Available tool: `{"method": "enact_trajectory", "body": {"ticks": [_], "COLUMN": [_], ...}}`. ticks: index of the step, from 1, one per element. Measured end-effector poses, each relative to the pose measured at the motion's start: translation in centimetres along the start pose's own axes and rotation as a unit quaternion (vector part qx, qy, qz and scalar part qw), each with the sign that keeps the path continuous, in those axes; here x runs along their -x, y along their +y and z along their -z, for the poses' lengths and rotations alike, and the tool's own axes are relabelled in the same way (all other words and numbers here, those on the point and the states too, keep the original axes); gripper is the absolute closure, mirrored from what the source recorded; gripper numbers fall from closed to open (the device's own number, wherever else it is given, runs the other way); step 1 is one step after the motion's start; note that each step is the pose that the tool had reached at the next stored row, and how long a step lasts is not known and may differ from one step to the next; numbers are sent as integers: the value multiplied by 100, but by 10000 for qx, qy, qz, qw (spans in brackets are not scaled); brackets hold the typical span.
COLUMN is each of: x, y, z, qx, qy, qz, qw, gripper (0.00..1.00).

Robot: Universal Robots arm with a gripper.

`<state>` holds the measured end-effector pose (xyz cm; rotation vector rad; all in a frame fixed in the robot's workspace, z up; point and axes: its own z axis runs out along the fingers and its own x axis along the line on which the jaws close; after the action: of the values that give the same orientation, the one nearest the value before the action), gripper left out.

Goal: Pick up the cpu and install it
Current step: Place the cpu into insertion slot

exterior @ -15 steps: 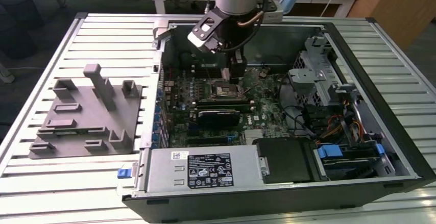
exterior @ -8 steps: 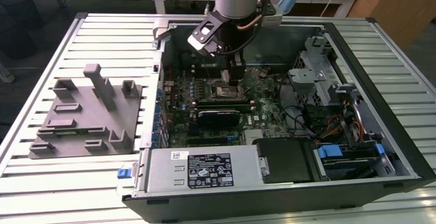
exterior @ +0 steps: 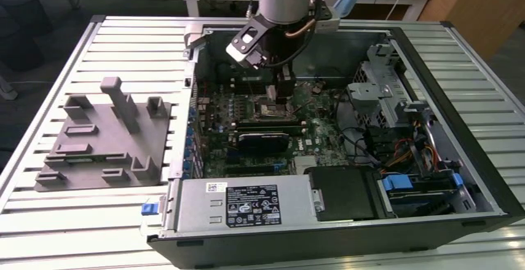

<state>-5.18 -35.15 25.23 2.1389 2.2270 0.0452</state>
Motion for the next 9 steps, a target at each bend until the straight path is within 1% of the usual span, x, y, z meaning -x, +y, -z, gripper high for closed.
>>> {"method": "enact_trajectory", "body": {"ticks": [9], "x": [-4], "y": [-9], "z": [-158], "qx": [0], "qy": [0], "qz": [-8], "qw": [10000], "gripper": [46]}}
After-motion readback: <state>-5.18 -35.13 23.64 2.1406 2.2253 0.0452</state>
